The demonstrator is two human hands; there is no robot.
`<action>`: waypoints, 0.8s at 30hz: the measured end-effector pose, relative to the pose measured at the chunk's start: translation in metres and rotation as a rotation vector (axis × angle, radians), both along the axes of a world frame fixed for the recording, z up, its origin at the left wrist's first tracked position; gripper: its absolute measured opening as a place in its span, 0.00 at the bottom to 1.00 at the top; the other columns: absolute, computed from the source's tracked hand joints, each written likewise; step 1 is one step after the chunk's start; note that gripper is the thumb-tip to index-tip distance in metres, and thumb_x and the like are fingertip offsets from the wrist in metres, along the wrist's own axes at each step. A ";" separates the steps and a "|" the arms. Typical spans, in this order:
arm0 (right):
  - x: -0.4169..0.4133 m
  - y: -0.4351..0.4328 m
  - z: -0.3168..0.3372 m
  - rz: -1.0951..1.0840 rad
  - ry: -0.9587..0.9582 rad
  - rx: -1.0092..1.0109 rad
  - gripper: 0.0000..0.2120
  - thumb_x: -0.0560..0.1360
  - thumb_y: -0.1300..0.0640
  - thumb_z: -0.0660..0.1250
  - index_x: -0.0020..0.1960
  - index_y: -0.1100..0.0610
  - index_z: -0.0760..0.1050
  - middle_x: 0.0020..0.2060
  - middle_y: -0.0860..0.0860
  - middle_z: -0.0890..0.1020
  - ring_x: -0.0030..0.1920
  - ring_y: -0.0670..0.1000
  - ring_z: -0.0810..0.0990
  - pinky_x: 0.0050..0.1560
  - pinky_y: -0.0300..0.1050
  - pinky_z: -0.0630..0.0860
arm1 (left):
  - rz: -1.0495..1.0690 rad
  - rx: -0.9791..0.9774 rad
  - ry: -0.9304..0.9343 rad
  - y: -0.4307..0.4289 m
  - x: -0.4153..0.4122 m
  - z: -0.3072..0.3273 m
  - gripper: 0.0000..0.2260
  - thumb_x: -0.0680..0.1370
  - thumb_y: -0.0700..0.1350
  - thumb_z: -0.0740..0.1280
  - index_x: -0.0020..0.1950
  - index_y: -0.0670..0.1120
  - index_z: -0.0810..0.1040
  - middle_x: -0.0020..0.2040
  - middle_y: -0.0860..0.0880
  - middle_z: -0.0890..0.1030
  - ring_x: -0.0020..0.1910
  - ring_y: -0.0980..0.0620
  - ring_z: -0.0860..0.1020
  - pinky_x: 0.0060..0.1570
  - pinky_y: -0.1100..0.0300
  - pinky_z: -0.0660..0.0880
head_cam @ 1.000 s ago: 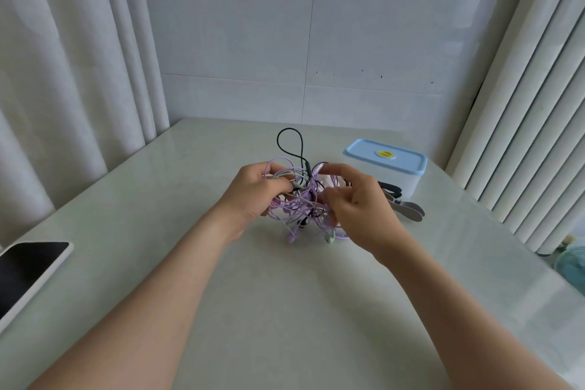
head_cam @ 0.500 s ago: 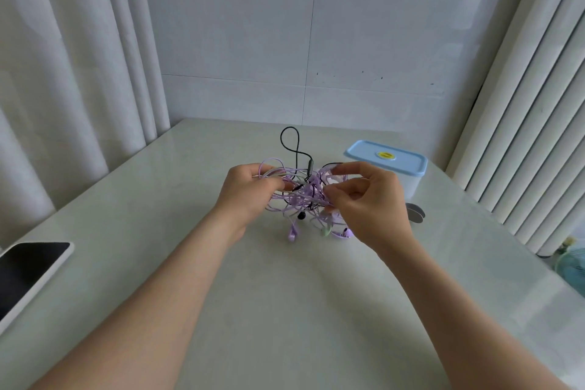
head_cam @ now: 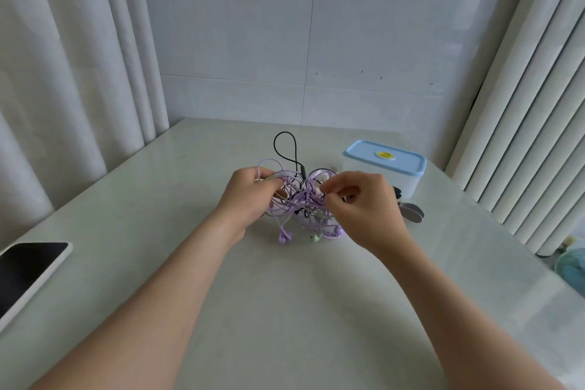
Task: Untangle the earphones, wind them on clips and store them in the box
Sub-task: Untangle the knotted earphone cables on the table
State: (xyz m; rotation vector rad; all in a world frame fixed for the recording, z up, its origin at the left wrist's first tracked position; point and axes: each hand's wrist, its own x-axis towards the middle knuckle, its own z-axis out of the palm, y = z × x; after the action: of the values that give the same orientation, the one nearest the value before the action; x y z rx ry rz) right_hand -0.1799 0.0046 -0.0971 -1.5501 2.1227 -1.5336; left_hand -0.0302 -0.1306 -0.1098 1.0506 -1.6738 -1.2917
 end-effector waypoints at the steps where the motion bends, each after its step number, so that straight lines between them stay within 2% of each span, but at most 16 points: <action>1: 0.002 0.000 -0.001 0.002 0.051 0.029 0.08 0.73 0.60 0.71 0.45 0.49 0.87 0.40 0.44 0.86 0.42 0.42 0.84 0.48 0.44 0.81 | -0.015 0.003 -0.004 0.000 0.000 0.000 0.05 0.79 0.43 0.71 0.45 0.46 0.85 0.40 0.49 0.87 0.34 0.52 0.77 0.44 0.54 0.74; 3: 0.005 0.000 -0.002 0.008 0.154 0.068 0.08 0.74 0.56 0.74 0.51 0.49 0.88 0.45 0.43 0.85 0.46 0.41 0.83 0.53 0.44 0.80 | -0.049 0.030 0.006 0.000 0.000 0.000 0.04 0.79 0.43 0.71 0.47 0.43 0.85 0.43 0.43 0.88 0.38 0.49 0.81 0.45 0.52 0.79; 5: 0.007 0.000 -0.002 0.016 0.227 0.089 0.14 0.74 0.54 0.75 0.60 0.49 0.85 0.49 0.44 0.85 0.49 0.43 0.83 0.58 0.45 0.78 | -0.090 0.079 0.024 0.001 0.001 0.001 0.06 0.78 0.43 0.72 0.50 0.40 0.84 0.48 0.37 0.86 0.39 0.46 0.83 0.45 0.51 0.82; 8: 0.008 0.002 -0.001 0.020 0.277 0.122 0.22 0.75 0.53 0.74 0.69 0.49 0.79 0.54 0.46 0.85 0.56 0.45 0.82 0.65 0.45 0.73 | -0.143 0.124 0.042 0.005 0.002 0.005 0.08 0.76 0.41 0.73 0.53 0.41 0.84 0.49 0.37 0.86 0.41 0.46 0.84 0.48 0.49 0.84; 10: 0.008 0.002 -0.002 0.023 0.284 0.112 0.24 0.76 0.54 0.73 0.71 0.48 0.76 0.58 0.44 0.85 0.60 0.44 0.81 0.66 0.44 0.70 | -0.181 0.154 0.065 0.006 0.004 0.007 0.10 0.73 0.41 0.75 0.54 0.43 0.84 0.48 0.39 0.87 0.42 0.45 0.85 0.52 0.47 0.83; 13: 0.006 0.000 -0.005 0.031 0.243 0.056 0.21 0.75 0.57 0.74 0.66 0.46 0.75 0.58 0.39 0.83 0.58 0.43 0.83 0.66 0.50 0.74 | -0.246 0.182 0.073 0.009 0.005 0.010 0.21 0.65 0.44 0.78 0.57 0.44 0.82 0.45 0.42 0.86 0.41 0.45 0.85 0.50 0.49 0.82; 15: 0.004 -0.002 -0.007 0.021 0.226 0.015 0.17 0.74 0.58 0.76 0.58 0.46 0.74 0.52 0.38 0.83 0.53 0.41 0.84 0.61 0.50 0.77 | -0.280 0.145 0.031 0.012 0.006 0.010 0.25 0.63 0.46 0.82 0.59 0.46 0.81 0.45 0.44 0.87 0.42 0.47 0.85 0.45 0.52 0.79; 17: -0.001 -0.004 -0.008 -0.012 0.264 -0.015 0.10 0.74 0.58 0.77 0.50 0.48 0.78 0.44 0.39 0.84 0.48 0.42 0.84 0.54 0.44 0.76 | -0.282 0.103 -0.010 0.014 0.006 0.009 0.25 0.66 0.44 0.85 0.59 0.48 0.81 0.43 0.47 0.86 0.40 0.50 0.84 0.39 0.56 0.72; 19: -0.004 -0.005 -0.009 -0.025 0.312 -0.001 0.06 0.72 0.56 0.79 0.44 0.49 0.84 0.41 0.42 0.85 0.45 0.44 0.83 0.48 0.41 0.74 | -0.262 0.097 -0.027 0.014 0.006 0.008 0.24 0.67 0.43 0.84 0.59 0.48 0.81 0.43 0.47 0.86 0.40 0.50 0.83 0.39 0.56 0.70; 21: -0.006 -0.005 -0.009 -0.007 0.359 0.014 0.03 0.72 0.54 0.80 0.44 0.49 0.87 0.41 0.45 0.85 0.43 0.46 0.81 0.47 0.39 0.72 | -0.249 0.105 -0.033 0.013 0.006 0.007 0.24 0.64 0.45 0.84 0.58 0.49 0.82 0.46 0.43 0.87 0.42 0.49 0.83 0.41 0.56 0.71; 24: -0.009 -0.007 -0.011 0.028 0.420 0.024 0.03 0.74 0.52 0.79 0.46 0.51 0.89 0.41 0.46 0.85 0.42 0.44 0.74 0.44 0.28 0.66 | -0.253 0.120 -0.010 0.013 0.005 0.007 0.23 0.64 0.44 0.81 0.57 0.48 0.83 0.50 0.41 0.88 0.41 0.48 0.83 0.43 0.55 0.74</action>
State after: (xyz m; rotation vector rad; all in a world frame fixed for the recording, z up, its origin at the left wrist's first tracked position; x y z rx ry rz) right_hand -0.1888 -0.0026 -0.1083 -2.0317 2.2935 -1.2518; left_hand -0.0254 -0.1174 -0.1030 0.9361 -1.7992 -1.5671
